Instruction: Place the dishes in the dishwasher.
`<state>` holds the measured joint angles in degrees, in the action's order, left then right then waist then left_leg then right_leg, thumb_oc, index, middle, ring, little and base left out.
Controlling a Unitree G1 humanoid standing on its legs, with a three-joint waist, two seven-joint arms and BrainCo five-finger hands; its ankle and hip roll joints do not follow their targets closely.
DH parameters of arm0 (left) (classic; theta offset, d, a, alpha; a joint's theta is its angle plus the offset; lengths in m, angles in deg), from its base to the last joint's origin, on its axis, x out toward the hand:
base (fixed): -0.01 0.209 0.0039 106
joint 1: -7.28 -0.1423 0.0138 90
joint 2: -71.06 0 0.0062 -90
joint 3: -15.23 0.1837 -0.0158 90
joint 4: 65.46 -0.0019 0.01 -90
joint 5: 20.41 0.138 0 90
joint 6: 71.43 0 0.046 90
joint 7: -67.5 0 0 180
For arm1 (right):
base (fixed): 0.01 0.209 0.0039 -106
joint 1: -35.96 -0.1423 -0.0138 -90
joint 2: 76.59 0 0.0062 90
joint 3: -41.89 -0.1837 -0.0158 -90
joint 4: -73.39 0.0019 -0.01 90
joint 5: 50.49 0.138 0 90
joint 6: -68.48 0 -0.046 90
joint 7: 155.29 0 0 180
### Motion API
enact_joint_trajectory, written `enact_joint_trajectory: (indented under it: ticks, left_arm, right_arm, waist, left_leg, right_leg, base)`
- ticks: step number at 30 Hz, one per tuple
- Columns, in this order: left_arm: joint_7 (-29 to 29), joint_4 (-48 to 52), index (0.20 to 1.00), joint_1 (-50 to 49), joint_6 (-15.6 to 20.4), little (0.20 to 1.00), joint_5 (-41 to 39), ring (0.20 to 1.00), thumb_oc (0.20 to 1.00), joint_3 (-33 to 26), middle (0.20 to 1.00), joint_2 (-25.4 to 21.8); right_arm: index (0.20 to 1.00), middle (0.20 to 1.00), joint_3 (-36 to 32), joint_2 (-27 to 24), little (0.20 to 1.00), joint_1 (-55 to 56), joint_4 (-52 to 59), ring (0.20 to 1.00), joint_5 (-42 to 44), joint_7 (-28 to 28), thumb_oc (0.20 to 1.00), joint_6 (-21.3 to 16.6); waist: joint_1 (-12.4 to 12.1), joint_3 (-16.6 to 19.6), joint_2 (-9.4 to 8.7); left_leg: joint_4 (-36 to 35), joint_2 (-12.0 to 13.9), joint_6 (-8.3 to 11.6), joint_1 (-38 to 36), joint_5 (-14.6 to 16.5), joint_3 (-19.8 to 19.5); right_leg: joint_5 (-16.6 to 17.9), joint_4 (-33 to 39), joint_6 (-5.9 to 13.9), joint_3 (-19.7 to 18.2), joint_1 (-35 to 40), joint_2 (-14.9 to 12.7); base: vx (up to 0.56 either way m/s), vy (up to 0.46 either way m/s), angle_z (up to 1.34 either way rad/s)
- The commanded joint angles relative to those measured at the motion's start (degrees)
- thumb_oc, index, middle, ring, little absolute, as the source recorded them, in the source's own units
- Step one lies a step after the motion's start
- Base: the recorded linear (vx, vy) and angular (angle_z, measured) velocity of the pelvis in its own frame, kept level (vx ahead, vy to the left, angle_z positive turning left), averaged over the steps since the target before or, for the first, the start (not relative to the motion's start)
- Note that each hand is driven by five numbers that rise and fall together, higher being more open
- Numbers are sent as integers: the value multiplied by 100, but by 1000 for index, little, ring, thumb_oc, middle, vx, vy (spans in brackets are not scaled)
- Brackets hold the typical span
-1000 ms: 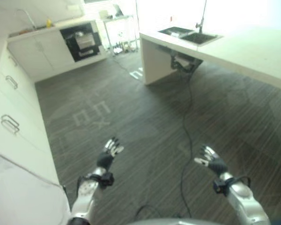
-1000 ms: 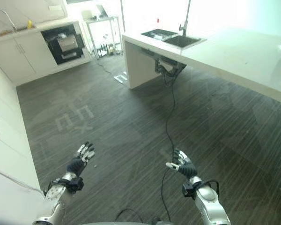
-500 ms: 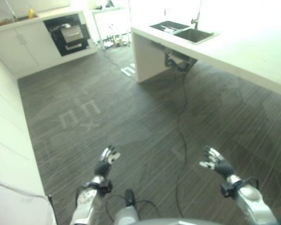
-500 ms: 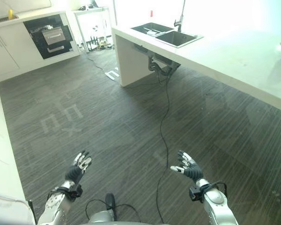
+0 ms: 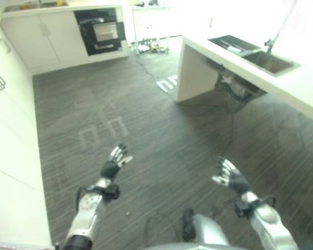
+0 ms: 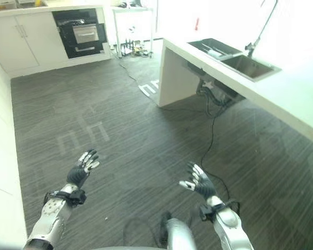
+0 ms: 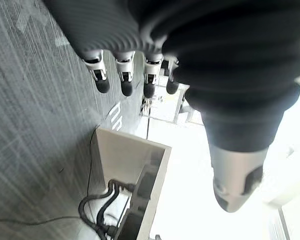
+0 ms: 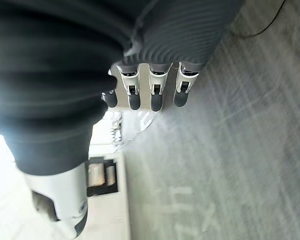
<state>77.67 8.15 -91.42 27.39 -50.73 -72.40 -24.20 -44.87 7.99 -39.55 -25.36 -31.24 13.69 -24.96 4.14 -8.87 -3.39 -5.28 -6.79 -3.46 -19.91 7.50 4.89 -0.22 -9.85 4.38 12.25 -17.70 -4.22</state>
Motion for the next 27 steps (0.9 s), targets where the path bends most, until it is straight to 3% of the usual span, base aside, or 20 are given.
enact_joint_trajectory:
  ticks: [1,2,6,8,11,12,13,15,16,18,19,20,21,22,23,27]
  left_arm:
    - [100,365,1000,261,300,1000,139,1000,1000,135,1000,-148]
    - [42,355,1000,275,337,1000,137,1000,1000,183,1000,-140]
    - [-25,410,1000,388,355,1000,-68,1000,1000,188,1000,-99]
    - [-93,585,1000,392,554,1000,-40,1000,1000,83,1000,-125]
    - [-211,1224,1000,384,721,1000,-323,1000,1000,-182,1000,-179]
    - [-215,1405,1000,410,833,1000,-363,1000,1000,-251,1000,-153]
    - [-212,1630,1000,410,998,1000,-336,1000,1000,-296,1000,-158]
    - [-186,1919,1000,345,1120,1000,-292,1000,1000,-403,1000,-144]
    - [-121,1979,1000,325,1142,1000,-326,1000,1000,-439,1000,-150]
    - [21,2146,1000,235,1118,1000,-378,1000,1000,-545,1000,-173]
    - [61,2225,1000,181,1124,1000,-344,1000,1000,-578,1000,-189]
    - [76,2224,1000,164,1153,1000,-338,1000,1000,-580,1000,-189]
    - [78,2264,1000,97,1206,1000,-327,1000,1000,-623,1000,-192]
    - [79,2282,1000,49,1229,1000,-321,1000,1000,-657,1000,-182]
    - [103,2332,1000,-38,1285,1000,-376,1000,1000,-707,1000,-167]
    - [126,2377,1000,-20,1446,1000,-189,1000,1000,-709,1000,-186]
  right_arm:
    - [1000,1000,11,-103,1000,-470,448,1000,260,57,1000,-530]
    - [1000,1000,45,-112,1000,-534,445,1000,254,100,1000,-502]
    - [1000,1000,42,-194,1000,-755,629,1000,212,284,1000,-335]
    - [1000,1000,-51,-294,1000,-771,850,1000,-21,290,1000,-385]
    - [1000,1000,-381,-559,1000,-700,1535,1000,56,35,1000,-376]
    - [1000,1000,-475,-594,1000,-698,1737,1000,106,-63,1000,-382]
    - [1000,1000,-558,-693,1000,-723,1906,1000,196,-157,1000,-411]
    - [1000,1000,-678,-797,1000,-711,2067,1000,260,-297,1000,-434]
    - [1000,1000,-709,-820,1000,-718,2115,1000,271,-265,1000,-426]
    - [1000,1000,-791,-892,1000,-782,2195,1000,411,-225,1000,-324]
    - [1000,1000,-819,-880,1000,-813,2254,1000,454,-246,1000,-250]
    - [1000,1000,-827,-864,1000,-822,2268,1000,441,-261,1000,-231]
    - [1000,1000,-844,-848,1000,-826,2319,1000,417,-320,1000,-203]
    - [1000,1000,-832,-845,1000,-829,2351,1000,403,-348,1000,-178]
    - [1000,1000,-809,-830,1000,-837,2377,1000,360,-391,1000,-182]
    - [1000,1000,-841,-912,1000,-828,2407,1000,510,-369,1000,-229]
  waist:
    - [175,-157,105]
    - [253,-128,114]
    - [298,122,158]
    - [369,221,186]
    - [445,304,317]
    - [436,304,314]
    - [388,262,212]
    - [269,134,56]
    - [209,73,11]
    - [108,25,23]
    - [91,35,119]
    - [66,37,144]
    - [-28,62,258]
    - [-100,67,285]
    - [-231,50,340]
    - [-381,89,296]
  left_leg:
    - [28,486,288,483,-116,-500]
    - [28,512,315,337,-41,-533]
    - [28,587,379,-17,204,-521]
    - [114,662,508,-93,87,-380]
    - [1128,1003,870,281,-736,-163]
    - [1870,1220,1038,583,-1173,-11]
    - [2801,1282,1134,1048,-1424,50]
    - [3818,1241,1091,1910,-1509,-40]
    - [4013,1279,1005,2301,-1327,-8]
    - [3167,1330,897,2375,-1184,216]
    - [2200,1375,891,2286,-1191,369]
    - [1741,1355,885,2201,-1208,419]
    - [529,1286,916,2181,-1274,187]
    - [75,1249,935,2124,-1373,24]
    - [28,1243,994,2356,-1580,-259]
    - [28,1301,968,2580,-1621,-69]
  right_leg:
    - [1120,770,571,-324,924,-250]
    - [1290,1284,595,-325,879,-244]
    - [1326,1347,455,-296,1171,-185]
    - [1258,1321,328,-287,1246,-166]
    - [1003,1364,92,-283,1435,39]
    - [849,1411,6,-321,1634,101]
    - [735,1426,-110,-393,1837,94]
    - [584,1424,-259,-572,2160,70]
    - [517,1428,-268,-620,2276,76]
    - [355,1478,-212,-712,2450,138]
    - [235,1485,-136,-823,2523,214]
    - [180,1485,-98,-894,2563,221]
    - [48,1485,-16,-1105,2658,285]
    - [-33,1485,0,-1216,2743,297]
    - [-107,1485,-35,-1431,2891,382]
    - [-406,1485,37,-1396,3284,253]
  base:
    - [468,-276,48]
    - [476,-313,36]
    - [309,-227,11]
    - [263,-214,-17]
    - [211,-188,-28]
    - [215,-238,-37]
    - [239,-266,-44]
    - [221,-229,-77]
    - [272,-104,-91]
    - [335,69,-57]
    - [361,174,-41]
    - [509,295,-31]
    - [452,264,-32]
    - [512,298,-47]
    - [392,219,-51]
    - [323,242,-61]
